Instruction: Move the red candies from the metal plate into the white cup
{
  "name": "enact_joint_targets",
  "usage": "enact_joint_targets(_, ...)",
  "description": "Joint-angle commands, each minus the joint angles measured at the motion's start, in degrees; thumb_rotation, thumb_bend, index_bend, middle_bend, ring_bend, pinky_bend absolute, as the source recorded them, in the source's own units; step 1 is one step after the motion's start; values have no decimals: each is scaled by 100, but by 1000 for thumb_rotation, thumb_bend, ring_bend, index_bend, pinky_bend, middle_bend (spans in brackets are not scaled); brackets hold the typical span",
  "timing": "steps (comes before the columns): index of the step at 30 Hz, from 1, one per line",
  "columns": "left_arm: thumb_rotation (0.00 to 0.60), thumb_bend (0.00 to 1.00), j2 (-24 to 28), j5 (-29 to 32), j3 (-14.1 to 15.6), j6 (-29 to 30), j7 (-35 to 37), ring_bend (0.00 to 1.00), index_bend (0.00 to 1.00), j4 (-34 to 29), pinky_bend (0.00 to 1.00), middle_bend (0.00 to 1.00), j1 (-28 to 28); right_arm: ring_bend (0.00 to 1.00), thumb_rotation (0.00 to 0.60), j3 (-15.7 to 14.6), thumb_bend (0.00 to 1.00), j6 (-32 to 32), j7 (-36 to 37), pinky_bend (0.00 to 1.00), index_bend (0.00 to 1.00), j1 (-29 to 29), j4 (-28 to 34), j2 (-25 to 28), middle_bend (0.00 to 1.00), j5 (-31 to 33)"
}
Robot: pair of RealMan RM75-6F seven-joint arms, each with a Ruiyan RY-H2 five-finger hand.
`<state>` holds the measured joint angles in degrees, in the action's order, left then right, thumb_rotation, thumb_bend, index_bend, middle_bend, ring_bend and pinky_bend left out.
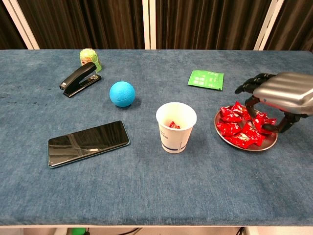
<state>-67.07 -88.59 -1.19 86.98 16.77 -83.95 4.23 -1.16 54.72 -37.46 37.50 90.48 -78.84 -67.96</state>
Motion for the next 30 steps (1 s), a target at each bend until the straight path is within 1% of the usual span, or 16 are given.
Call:
enact_joint_targets(1, 600, 45, 0, 0, -3, 9, 4, 111, 154, 5, 232, 129, -3, 0, 600, 72, 419, 179, 80, 0, 600, -26, 197, 135, 57, -174)
enact_joint_targets(7, 600, 44, 6, -11, -18, 58, 26, 111, 154, 6, 232, 128, -13, 0, 600, 277, 419, 561, 144, 0, 611, 26, 829, 450, 63, -750)
enact_joint_targets(10, 600, 44, 10, -18, -24, 83, 27, 111, 154, -1, 232, 128, -20, 0, 600, 395, 419, 583, 140, 0, 613, 137, 1115, 473, 71, -980)
enact_joint_targets(13, 600, 44, 18, -20, -28, 101, 26, 111, 154, -13, 232, 129, -26, 0, 600, 500, 418, 498, 83, 0, 617, 292, 1274, 368, 74, -1137)
enact_joint_targets(17, 600, 44, 35, -27, -28, 117, 23, 111, 154, -29, 232, 129, -32, 0, 600, 593, 418, 247, -58, 0, 618, 509, 1260, 92, 73, -1095)
enact_joint_targets(22, 600, 44, 49, -19, -27, 116, 41, 111, 154, -23, 232, 128, -38, 0, 600, 637, 410, -52, -324, 0, 618, 756, 1145, -240, 72, -974)
enact_joint_targets(26, 600, 44, 41, -8, -33, 117, 78, 111, 154, 2, 232, 128, -42, 0, 600, 630, 406, -109, -438, 0, 617, 831, 1125, -386, 72, -929)
enact_joint_targets(28, 600, 44, 32, -14, -30, 114, 95, 111, 154, 21, 232, 128, -40, 0, 600, 624, 397, -124, -487, 0, 603, 844, 1114, -417, 70, -855)
enact_joint_targets(30, 600, 45, 24, -18, -27, 109, 103, 111, 154, 37, 232, 128, -38, 0, 600, 621, 389, -140, -528, 0, 568, 857, 1109, -433, 66, -783)
